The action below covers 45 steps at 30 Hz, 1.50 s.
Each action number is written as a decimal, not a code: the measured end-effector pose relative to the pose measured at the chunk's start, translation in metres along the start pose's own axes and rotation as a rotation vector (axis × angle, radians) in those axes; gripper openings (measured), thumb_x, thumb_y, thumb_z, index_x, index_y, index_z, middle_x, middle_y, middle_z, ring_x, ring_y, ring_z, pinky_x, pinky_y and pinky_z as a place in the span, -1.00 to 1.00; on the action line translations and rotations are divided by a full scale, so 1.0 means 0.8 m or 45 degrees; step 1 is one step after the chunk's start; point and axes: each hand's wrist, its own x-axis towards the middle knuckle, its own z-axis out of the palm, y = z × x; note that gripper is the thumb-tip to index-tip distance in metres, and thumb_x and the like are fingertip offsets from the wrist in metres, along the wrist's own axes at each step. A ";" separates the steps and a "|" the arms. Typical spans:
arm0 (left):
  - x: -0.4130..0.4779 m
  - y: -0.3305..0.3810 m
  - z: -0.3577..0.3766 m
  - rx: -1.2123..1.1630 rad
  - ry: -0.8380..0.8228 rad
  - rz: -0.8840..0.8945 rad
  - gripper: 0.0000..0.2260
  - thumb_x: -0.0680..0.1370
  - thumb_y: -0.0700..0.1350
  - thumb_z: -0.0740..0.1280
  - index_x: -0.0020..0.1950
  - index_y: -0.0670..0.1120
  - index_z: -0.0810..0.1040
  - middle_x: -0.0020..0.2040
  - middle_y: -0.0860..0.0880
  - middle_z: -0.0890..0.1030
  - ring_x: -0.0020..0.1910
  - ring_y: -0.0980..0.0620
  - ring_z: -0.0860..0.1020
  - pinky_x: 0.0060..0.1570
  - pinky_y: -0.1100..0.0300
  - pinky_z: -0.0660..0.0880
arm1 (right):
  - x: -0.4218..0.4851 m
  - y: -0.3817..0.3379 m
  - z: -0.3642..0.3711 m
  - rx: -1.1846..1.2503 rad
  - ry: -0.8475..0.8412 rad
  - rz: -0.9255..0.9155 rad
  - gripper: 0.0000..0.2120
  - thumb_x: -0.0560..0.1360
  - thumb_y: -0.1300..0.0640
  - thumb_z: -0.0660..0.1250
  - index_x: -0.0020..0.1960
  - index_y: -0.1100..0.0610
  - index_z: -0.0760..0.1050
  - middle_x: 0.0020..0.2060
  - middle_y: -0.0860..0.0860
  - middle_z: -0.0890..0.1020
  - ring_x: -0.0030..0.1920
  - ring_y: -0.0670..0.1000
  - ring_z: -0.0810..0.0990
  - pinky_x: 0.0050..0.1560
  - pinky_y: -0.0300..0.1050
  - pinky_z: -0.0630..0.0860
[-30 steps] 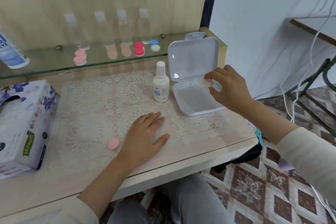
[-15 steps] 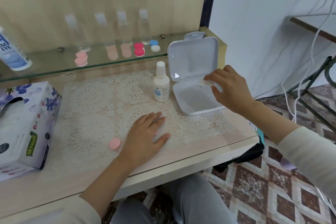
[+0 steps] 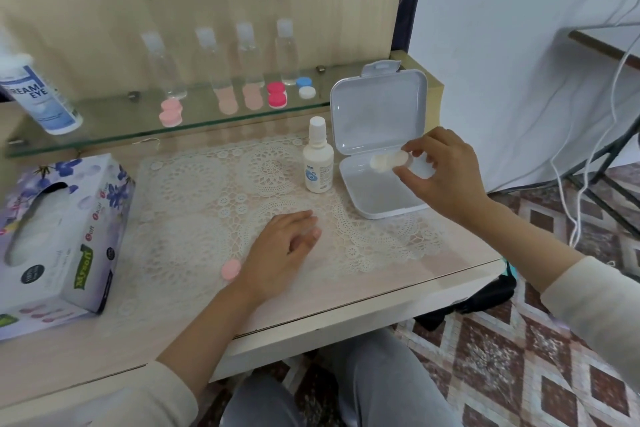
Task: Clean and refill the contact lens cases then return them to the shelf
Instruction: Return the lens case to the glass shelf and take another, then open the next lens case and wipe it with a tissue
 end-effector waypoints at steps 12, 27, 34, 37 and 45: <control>-0.050 -0.061 -0.098 0.240 0.367 -0.287 -0.75 0.57 -0.15 0.20 0.21 -0.14 0.54 0.25 -0.05 0.51 0.27 -0.04 0.39 0.23 0.30 0.15 | -0.043 -0.113 0.075 0.481 -0.384 0.252 -0.84 0.29 0.17 0.47 -0.13 0.12 0.60 -0.28 -0.08 0.59 -0.30 -0.14 0.43 -0.25 -0.29 0.33; -0.083 -0.096 -0.092 0.453 0.261 -0.359 -0.62 0.51 -0.05 0.16 0.24 -0.21 0.51 0.29 -0.18 0.48 0.29 -0.20 0.39 0.30 0.13 0.17 | -0.068 -0.143 0.121 0.309 -0.491 -0.044 -0.69 0.30 -0.13 0.25 -0.13 0.02 0.62 -0.19 -0.14 0.64 -0.14 0.01 0.47 -0.13 -0.05 0.43; -0.075 -0.084 -0.119 0.325 0.367 -0.349 -0.72 0.52 -0.22 0.29 0.23 -0.15 0.52 0.31 -0.08 0.45 0.31 -0.05 0.35 0.27 0.29 0.13 | -0.062 -0.144 0.121 0.335 -0.502 0.053 -0.61 0.42 -0.10 0.23 0.07 0.13 0.60 -0.03 -0.04 0.64 0.05 0.00 0.48 0.04 -0.19 0.32; -0.074 -0.057 -0.157 0.338 0.493 -0.242 -0.79 0.53 -0.22 0.30 0.15 -0.14 0.57 0.16 0.03 0.52 0.18 0.05 0.43 0.23 0.25 0.22 | -0.051 -0.142 0.126 0.365 -0.542 0.097 -0.60 0.43 0.00 0.15 0.15 0.15 0.56 0.08 -0.02 0.61 0.16 0.00 0.46 0.11 -0.26 0.27; -0.090 -0.085 -0.257 0.538 0.608 -0.590 -0.80 0.55 -0.21 0.24 0.11 -0.15 0.59 0.07 -0.10 0.60 -0.23 0.00 0.49 -0.15 0.27 0.28 | -0.046 -0.128 0.145 0.210 -0.565 0.011 -0.74 0.47 0.15 0.33 0.14 0.16 0.57 0.17 0.00 0.57 0.24 0.05 0.39 0.17 -0.20 0.26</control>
